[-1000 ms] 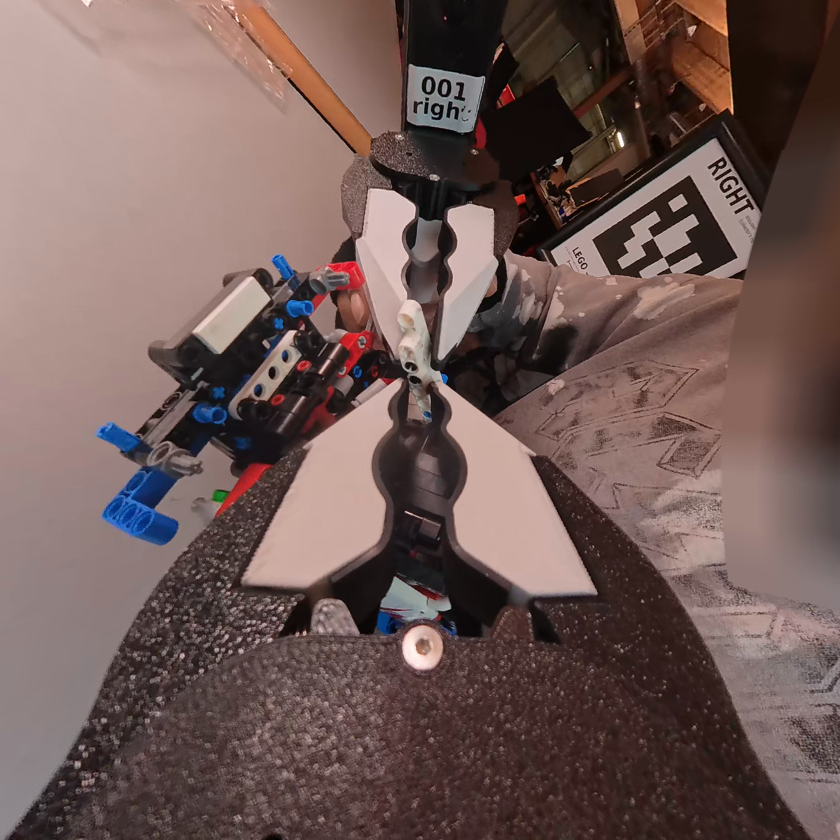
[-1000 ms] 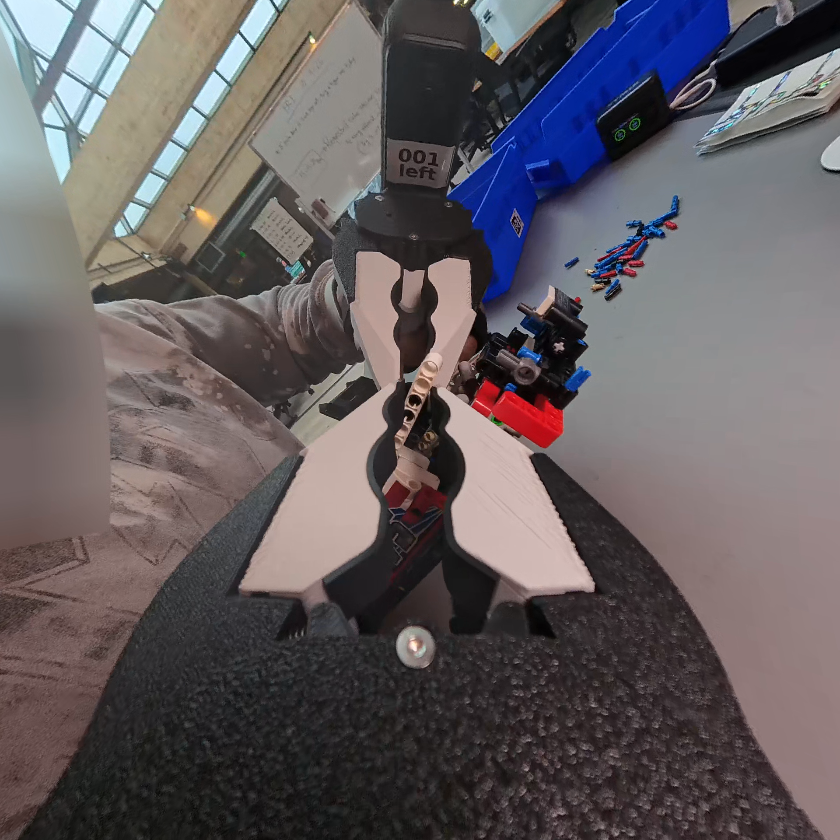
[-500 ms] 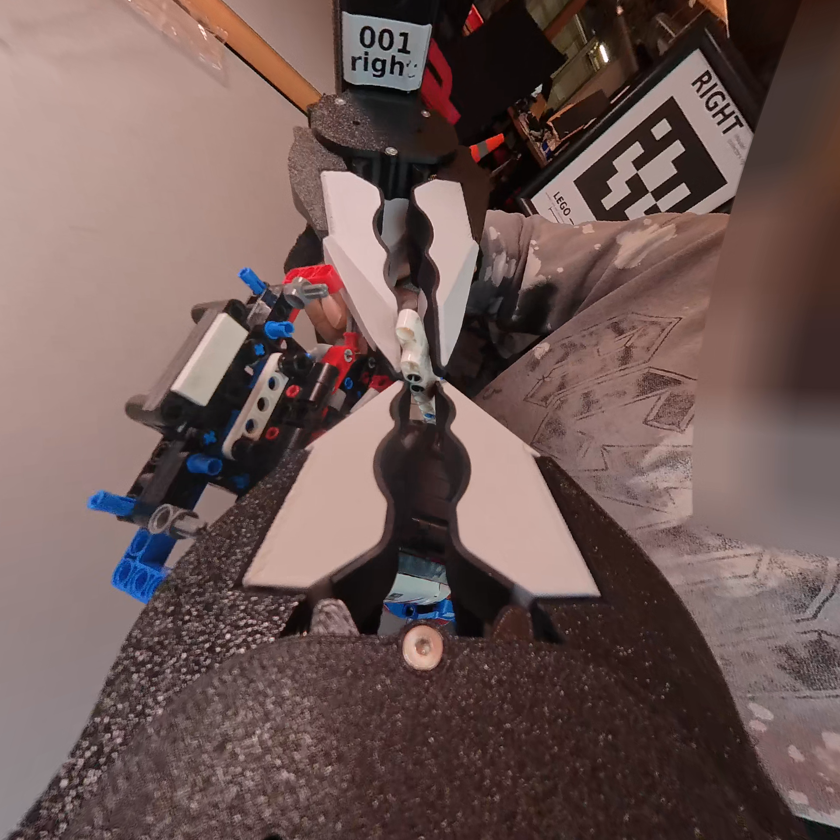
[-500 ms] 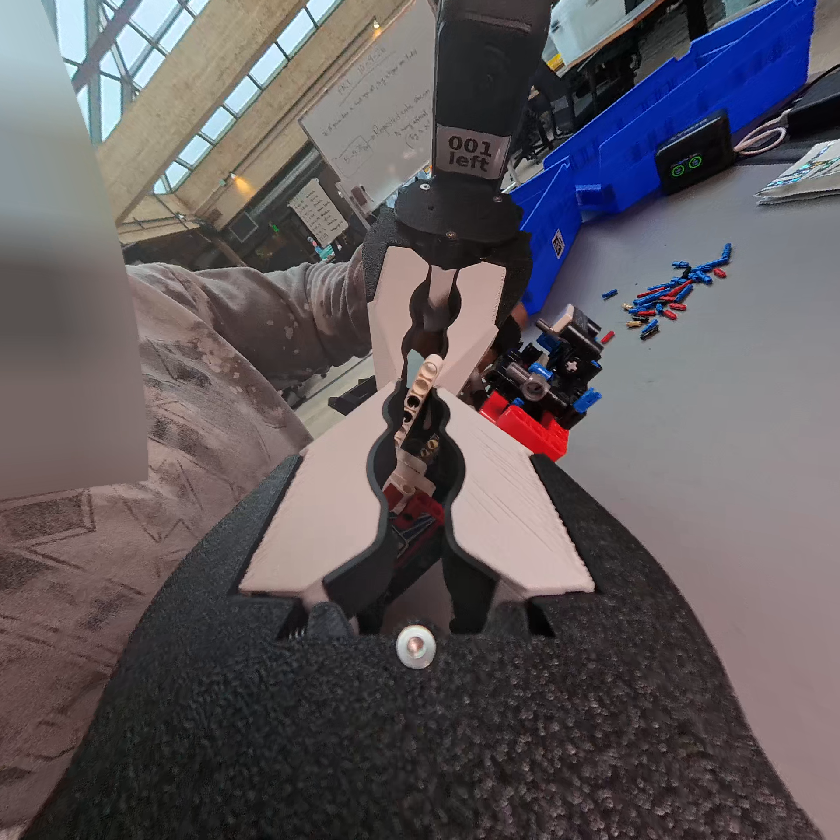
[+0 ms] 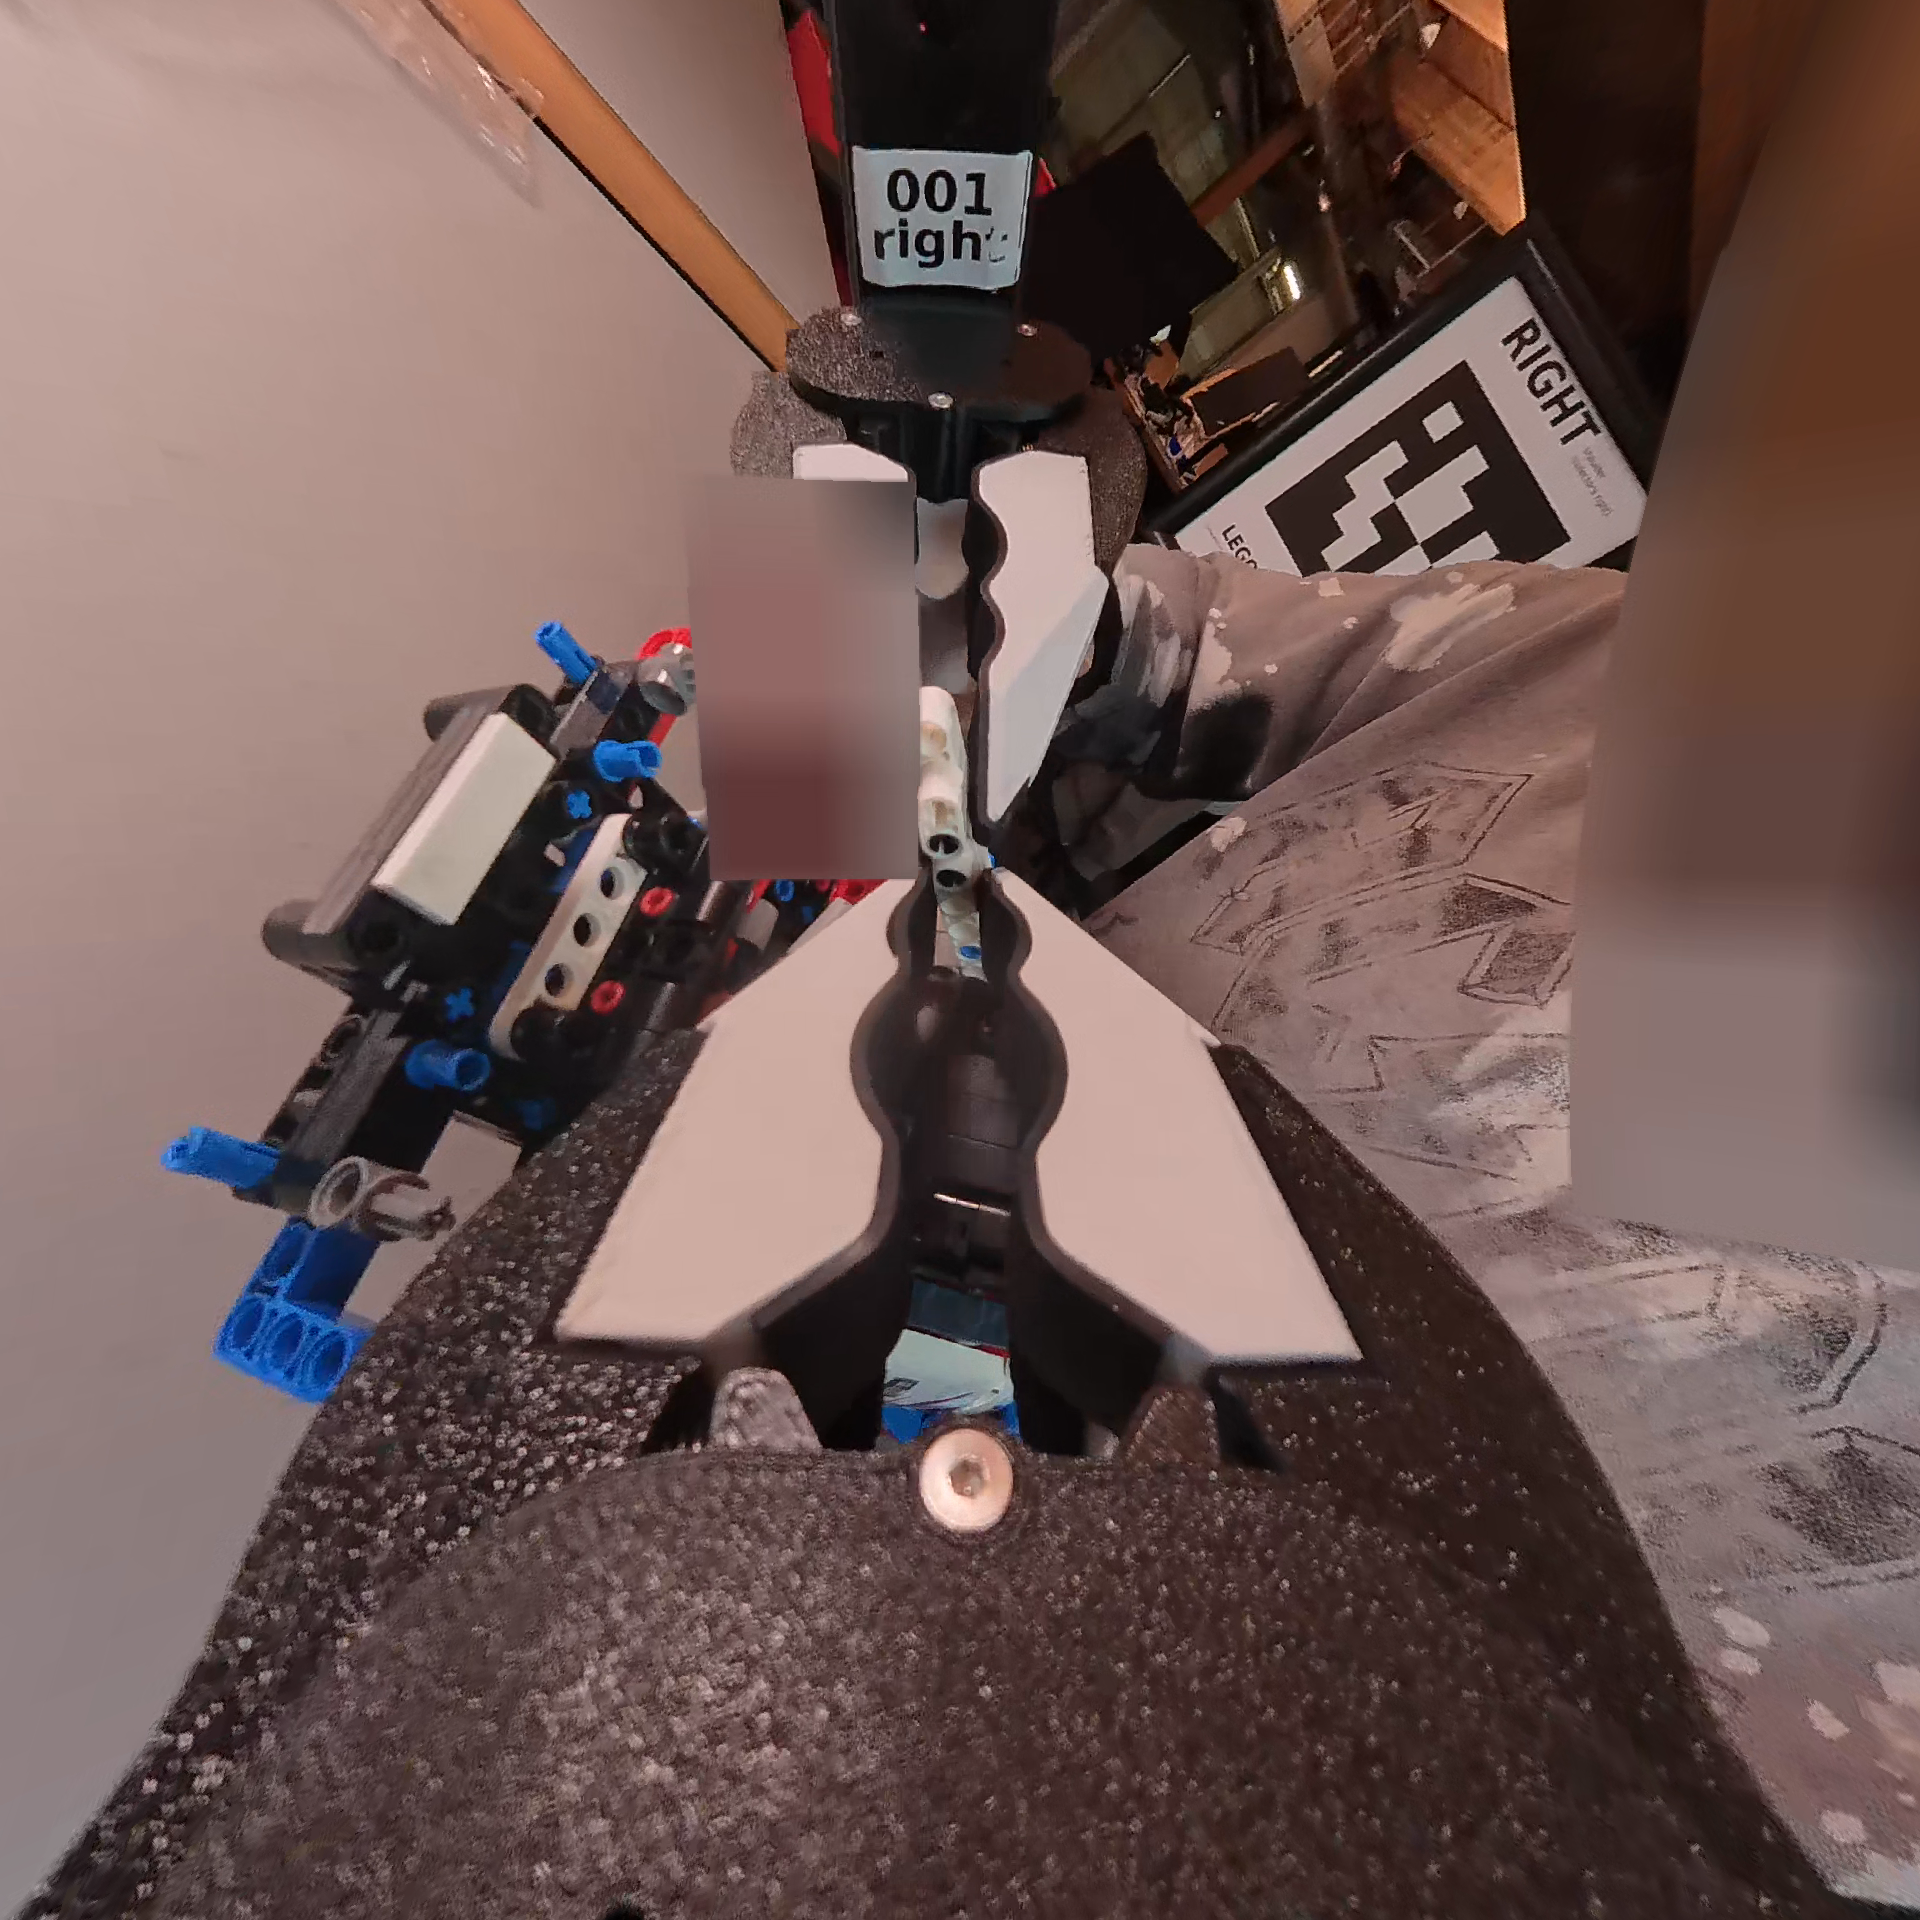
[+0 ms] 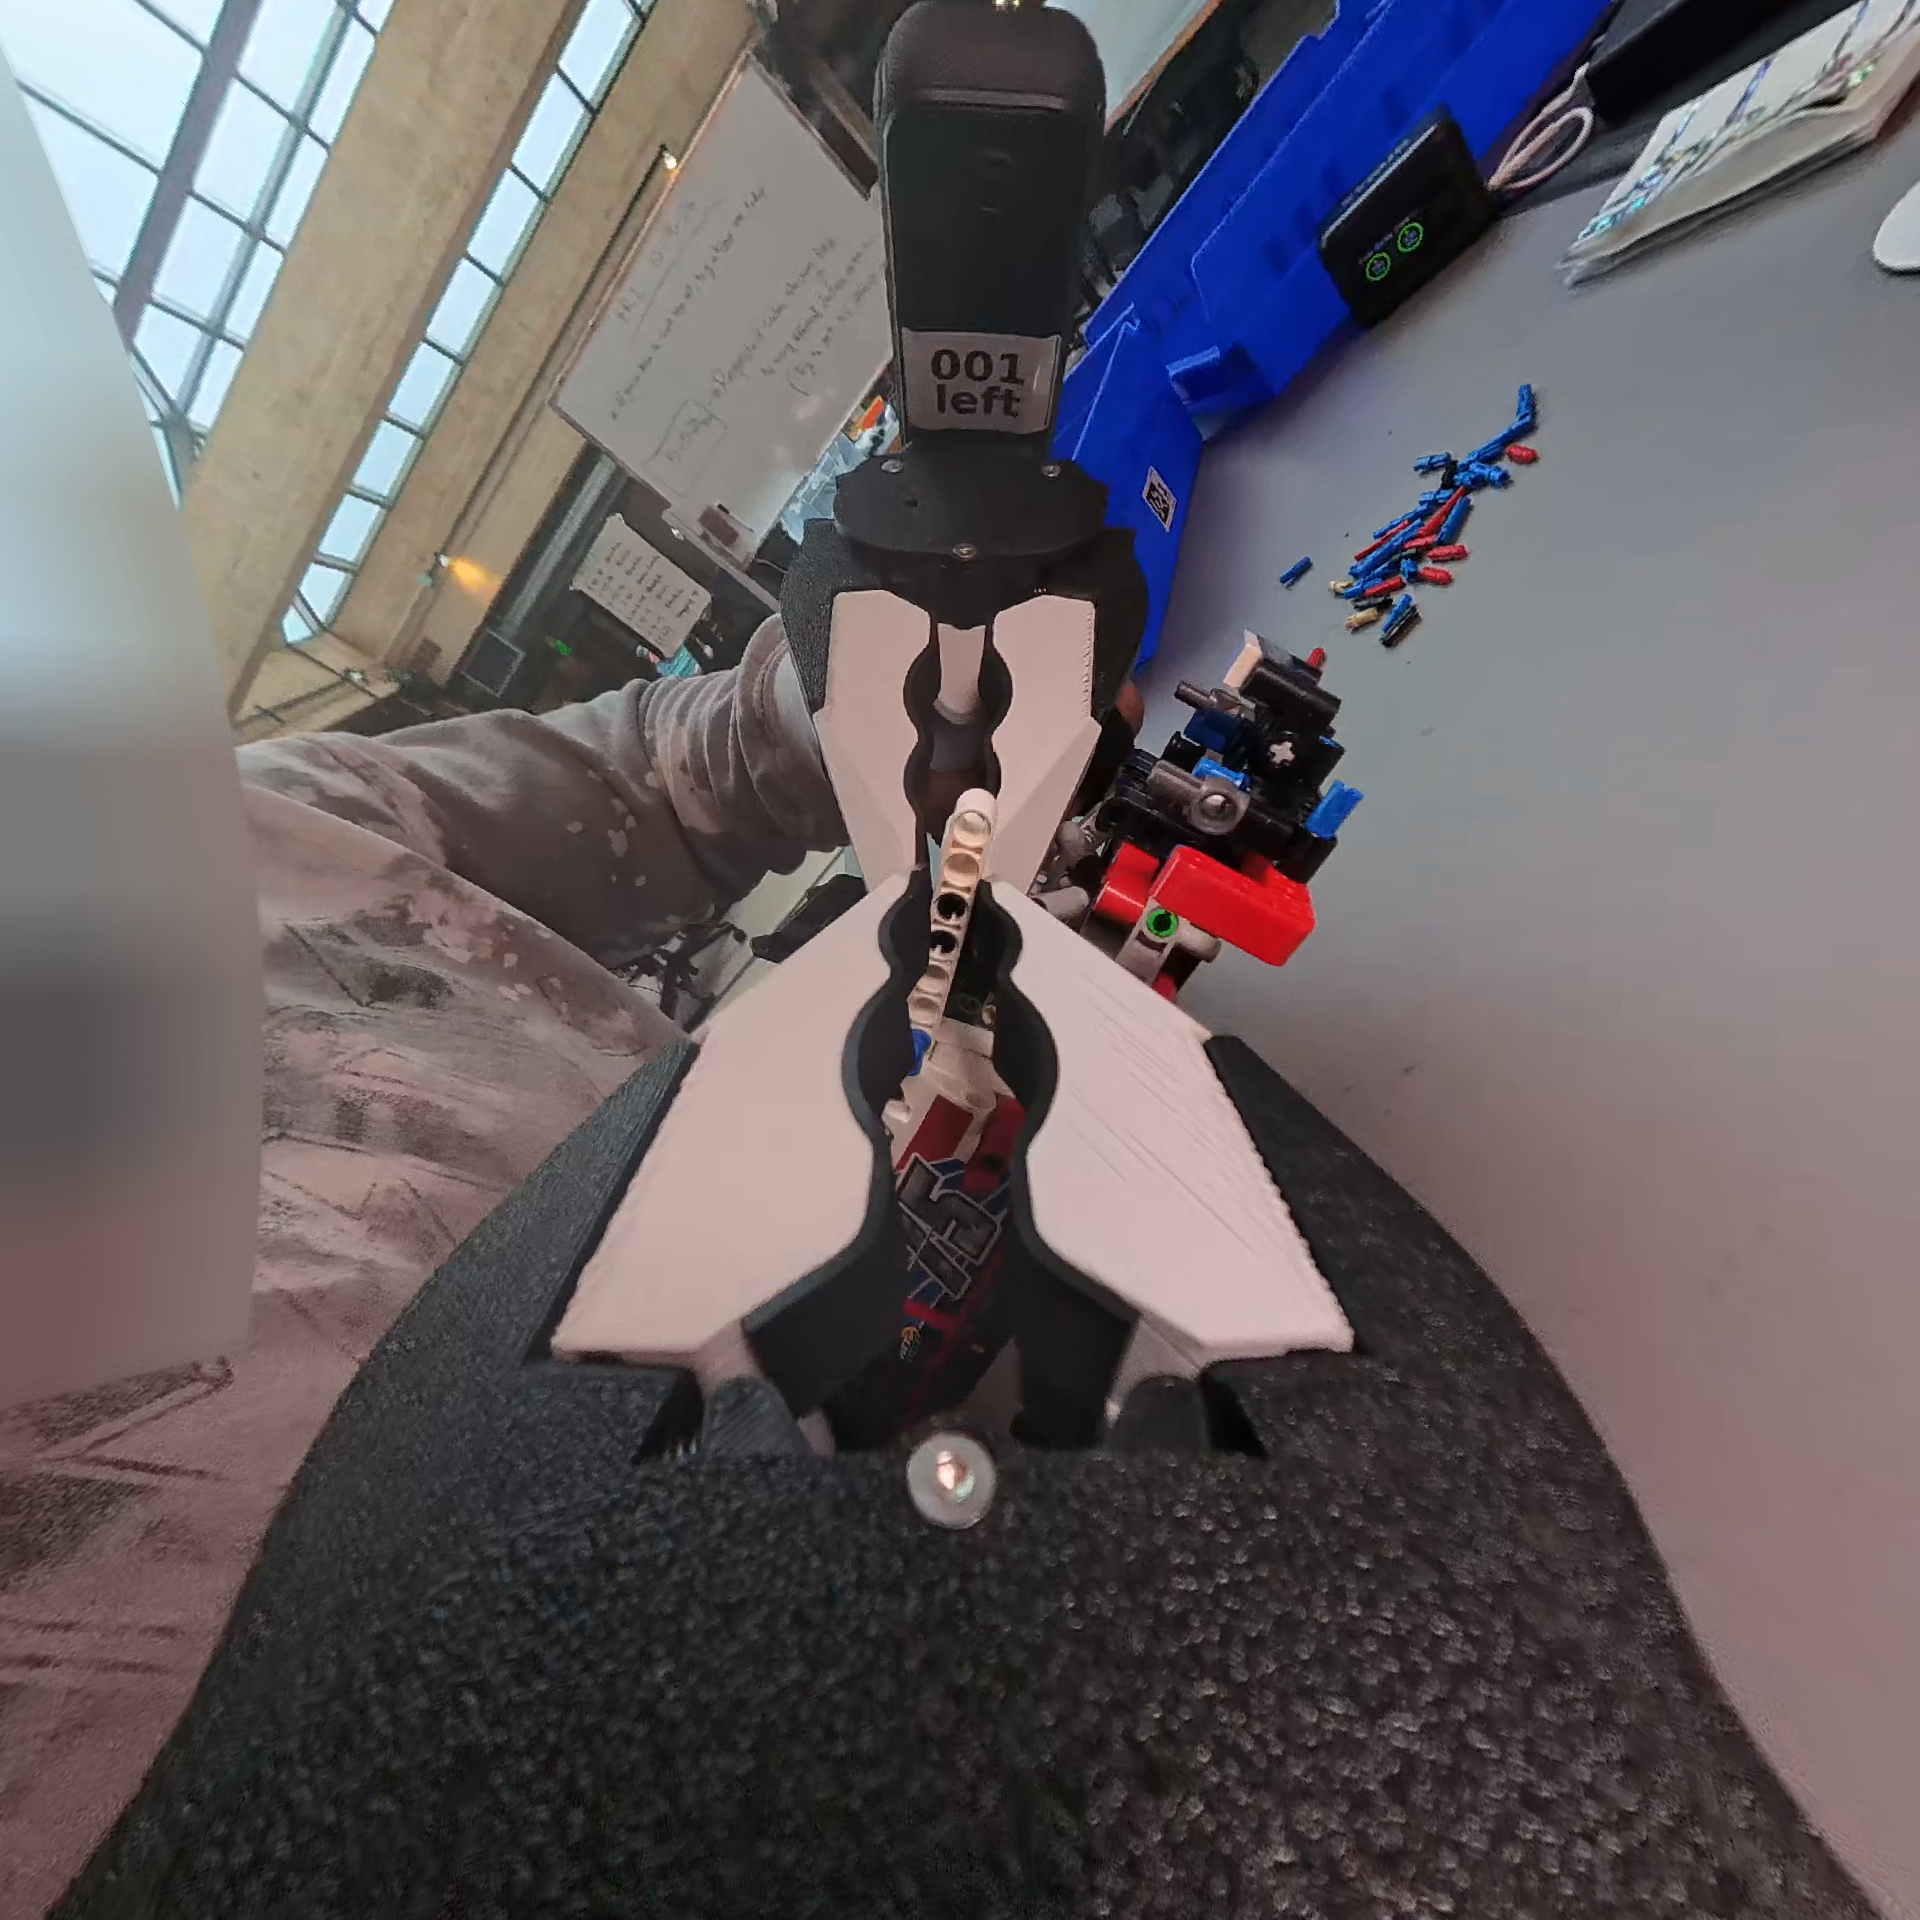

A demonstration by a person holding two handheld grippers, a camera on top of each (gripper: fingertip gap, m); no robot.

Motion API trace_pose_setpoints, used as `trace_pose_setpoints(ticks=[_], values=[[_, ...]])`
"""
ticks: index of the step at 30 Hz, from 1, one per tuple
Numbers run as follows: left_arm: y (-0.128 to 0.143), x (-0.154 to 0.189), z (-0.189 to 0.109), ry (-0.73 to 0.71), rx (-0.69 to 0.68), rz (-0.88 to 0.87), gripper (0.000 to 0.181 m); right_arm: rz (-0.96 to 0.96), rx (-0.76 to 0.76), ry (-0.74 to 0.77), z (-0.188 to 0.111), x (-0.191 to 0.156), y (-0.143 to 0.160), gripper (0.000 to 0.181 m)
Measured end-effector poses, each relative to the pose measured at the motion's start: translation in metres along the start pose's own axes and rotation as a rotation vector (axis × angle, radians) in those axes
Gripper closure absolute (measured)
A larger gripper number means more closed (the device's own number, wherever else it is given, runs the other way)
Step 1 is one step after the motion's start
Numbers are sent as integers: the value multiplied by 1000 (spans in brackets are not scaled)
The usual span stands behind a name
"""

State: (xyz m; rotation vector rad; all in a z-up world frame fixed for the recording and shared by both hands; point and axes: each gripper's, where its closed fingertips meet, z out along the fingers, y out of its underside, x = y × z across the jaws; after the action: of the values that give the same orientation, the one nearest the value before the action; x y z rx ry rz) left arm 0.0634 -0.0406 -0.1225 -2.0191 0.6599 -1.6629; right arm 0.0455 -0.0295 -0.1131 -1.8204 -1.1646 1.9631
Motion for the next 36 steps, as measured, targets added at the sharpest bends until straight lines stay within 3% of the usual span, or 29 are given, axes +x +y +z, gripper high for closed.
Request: trace_pose_setpoints(ticks=[4, 8, 10, 15, 21, 23, 26, 28, 31, 33, 36], values=[[3, -3, 1, 7, 7, -7, 176, 80, 15, -20, -3, 3, 3, 175], [11, -25, -25, -43, 44, -101, 176, 102, -11, 30, -30, 19, 6, 176], [14, -25, -20, -40, 15, -79, 174, 55, -47, 25, -24, 14, 8, 176], [12, -42, -12, -90, -46, -79, 172, 19, 11, 39, -40, 21, -19, 176], [-5, -93, 7, -137, -166, -158, 171, 68, 36, 96, -49, 38, -3, 176], [-10, -114, 11, -180, -223, -170, 162, 65, 50, 114, -52, 38, 3, 175], [-47, -127, 7, -243, -136, -114, 127, 48, 58, 165, -62, 41, 13, 175], [-67, -128, -3, -302, -82, -54, 115, 54, 65, 172, -68, 39, 20, 176], [-82, -106, -22, -361, -19, 80, 111, 30, 67, 209, -78, 42, 28, 175], [-75, -85, -33, -392, -9, 161, 109, -2, 40, 233, -81, 43, 34, 175], [-41, -64, -48, -484, -19, 242, 98, -35, 23, 243, -80, 41, 39, 175]])
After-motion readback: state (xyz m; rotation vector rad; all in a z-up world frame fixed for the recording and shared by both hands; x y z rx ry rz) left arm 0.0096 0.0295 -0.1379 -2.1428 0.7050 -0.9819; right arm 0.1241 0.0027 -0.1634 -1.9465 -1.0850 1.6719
